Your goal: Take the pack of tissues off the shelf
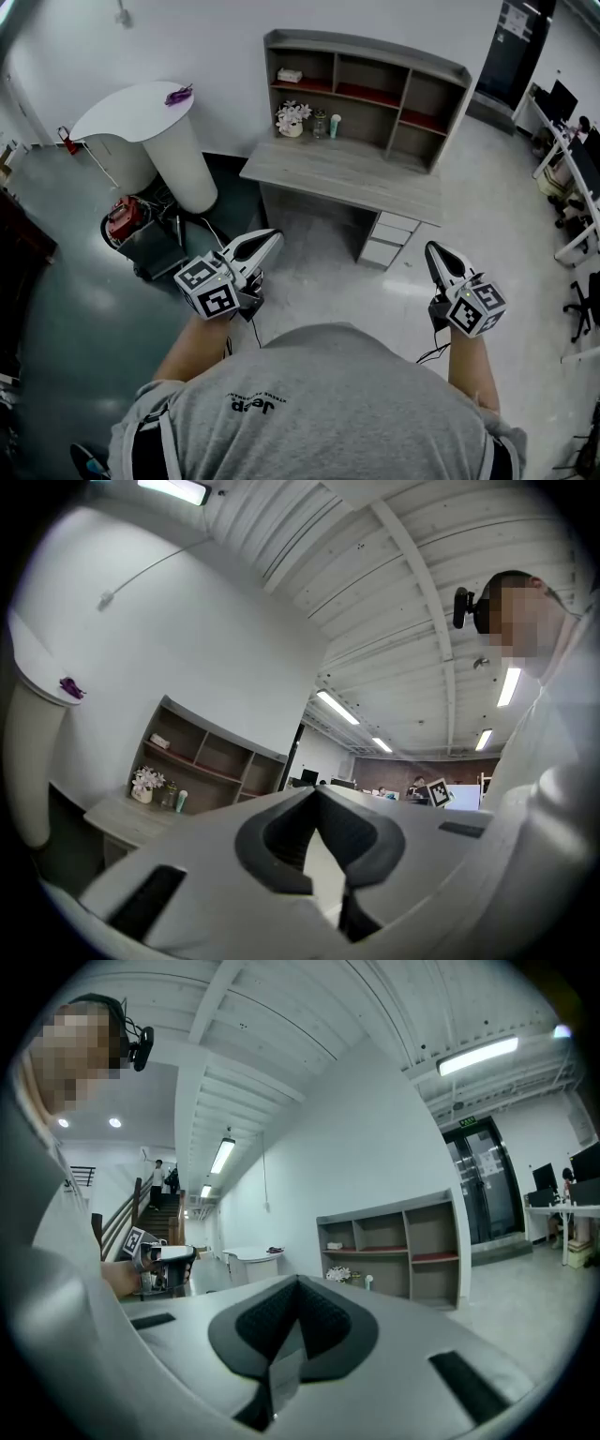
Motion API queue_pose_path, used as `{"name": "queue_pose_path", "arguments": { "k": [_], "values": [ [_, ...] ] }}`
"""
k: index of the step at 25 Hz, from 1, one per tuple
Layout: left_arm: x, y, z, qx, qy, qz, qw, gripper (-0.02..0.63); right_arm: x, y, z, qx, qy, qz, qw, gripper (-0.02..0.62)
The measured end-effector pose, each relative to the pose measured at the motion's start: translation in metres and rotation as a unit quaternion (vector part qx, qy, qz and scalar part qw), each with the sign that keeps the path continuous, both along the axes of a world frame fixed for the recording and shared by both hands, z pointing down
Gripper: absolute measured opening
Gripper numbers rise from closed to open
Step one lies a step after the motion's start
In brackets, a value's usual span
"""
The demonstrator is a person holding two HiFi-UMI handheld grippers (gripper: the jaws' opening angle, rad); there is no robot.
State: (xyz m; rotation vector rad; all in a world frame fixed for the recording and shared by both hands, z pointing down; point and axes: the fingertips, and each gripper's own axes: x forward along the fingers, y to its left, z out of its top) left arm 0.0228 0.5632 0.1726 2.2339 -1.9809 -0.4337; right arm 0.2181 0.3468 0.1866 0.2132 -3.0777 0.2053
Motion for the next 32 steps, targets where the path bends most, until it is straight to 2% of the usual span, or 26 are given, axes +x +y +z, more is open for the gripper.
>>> {"name": "queue_pose_path", "arguments": {
  "k": [11, 21, 32],
  "values": [
    [0.024, -0.025, -0.003, 0.001, 0.003, 0.006, 1.0, 0.011, 0.025, -0.015, -0.005, 0.002, -0.005, -0.003, 1.0, 0.005],
    [0.087, -0.074, -0.002, 0.003, -0.002, 0.021, 0.9998, 0.011, 0.095, -0.052, -0.001, -0.005, -0.013, -0.005, 1.0, 0.008],
    [0.153, -0.134, 0.008, -0.026, -0.013, 0.053, 0.9982, 0.011, 0.155, -0.09, 0.015, -0.03, -0.015, -0.006, 0.999, 0.008]
  ]
}}
